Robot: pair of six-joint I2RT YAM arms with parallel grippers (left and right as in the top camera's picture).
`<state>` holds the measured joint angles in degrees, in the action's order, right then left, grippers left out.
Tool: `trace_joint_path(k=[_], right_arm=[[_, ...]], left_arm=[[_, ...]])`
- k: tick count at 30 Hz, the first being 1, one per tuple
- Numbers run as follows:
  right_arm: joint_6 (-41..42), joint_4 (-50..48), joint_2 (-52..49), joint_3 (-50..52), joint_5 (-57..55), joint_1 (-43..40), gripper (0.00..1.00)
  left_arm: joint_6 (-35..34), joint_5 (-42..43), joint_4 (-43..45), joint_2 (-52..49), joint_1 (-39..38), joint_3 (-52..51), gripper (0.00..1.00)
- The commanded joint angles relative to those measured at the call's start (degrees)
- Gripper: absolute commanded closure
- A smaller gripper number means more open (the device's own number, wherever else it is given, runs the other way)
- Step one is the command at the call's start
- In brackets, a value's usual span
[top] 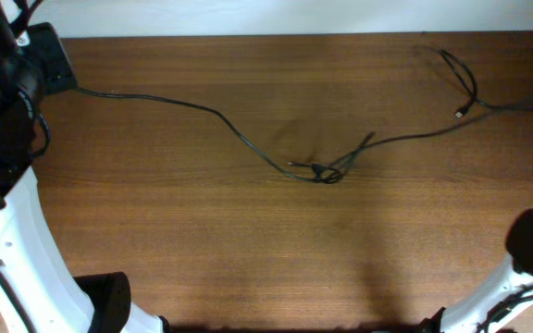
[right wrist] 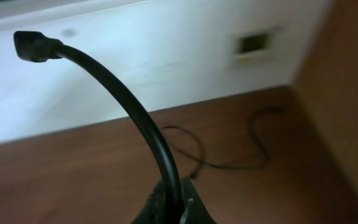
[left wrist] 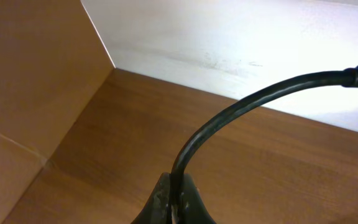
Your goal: Untangle cables
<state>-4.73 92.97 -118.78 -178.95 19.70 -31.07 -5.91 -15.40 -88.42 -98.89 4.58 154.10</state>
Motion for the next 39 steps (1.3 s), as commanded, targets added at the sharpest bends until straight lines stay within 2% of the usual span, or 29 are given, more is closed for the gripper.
trace_joint_path(k=[1, 4, 11, 13, 16, 20, 21, 25, 28, 30, 32, 36, 39], right_arm=[[1.86, -0.55, 1.73, -0.5, 2.25, -9.86, 0.96], [1.79, -0.39, 1.73, -0.42, 8.63, -18.69, 0.96], [3.28, -4.15, 0.83, 6.38, 14.05, -28.46, 0.96], [3.06, -4.7, 0.44, 7.61, 14.58, -28.68, 0.96], [2.43, -4.52, 0.11, 8.61, 18.56, -27.56, 0.96], [0.02, -3.74, 0.11, 8.59, 21.88, -20.52, 0.96], [-0.85, -3.61, 0.11, 8.59, 21.64, -18.23, 0.96], [-2.38, -2.47, 0.11, 8.59, 19.93, -8.0, 0.96], [-3.43, -2.27, 0.11, 8.59, 18.18, -4.0, 0.96], [-3.43, -2.25, 0.11, 8.59, 17.99, -3.32, 0.96], [-3.63, -1.64, 0.11, 8.59, 18.01, -2.62, 0.96], [-4.04, -1.42, 0.11, 8.59, 18.01, -2.64, 0.96], [-4.31, -1.44, 0.13, 8.59, 17.99, -2.64, 0.96]], left_arm=[[-0.9, -0.46, 0.68, 0.24, 0.2, 0.57, 1.0], [-0.9, -1.57, 0.68, 0.24, 0.22, 0.57, 1.0], [-0.94, -3.91, 0.37, 0.24, 0.52, 0.57, 1.0], [-0.94, -3.43, 0.5, 0.24, 0.52, 0.57, 1.0], [-0.94, -1.18, 0.57, 0.24, 0.52, 0.57, 1.0], [-0.92, 17.4, 3.34, -2.91, -1.38, 0.46, 1.0], [-0.92, 18.08, 3.67, -4.28, -3.28, 0.46, 1.0], [0.15, 16.48, 3.69, -11.65, -14.03, 0.46, 1.0], [0.15, 10.8, 1.99, -16.22, -14.75, 0.46, 1.0], [0.15, 10.6, 1.29, -18.03, -13.92, 0.44, 1.0], [0.13, 10.64, -0.55, -27.15, -14.32, -1.18, 1.0], [-0.11, 11.13, 2.19, -43.5, -15.72, -1.51, 1.0], [-0.11, 11.26, 4.04, -47.67, -16.81, -1.49, 1.0]])
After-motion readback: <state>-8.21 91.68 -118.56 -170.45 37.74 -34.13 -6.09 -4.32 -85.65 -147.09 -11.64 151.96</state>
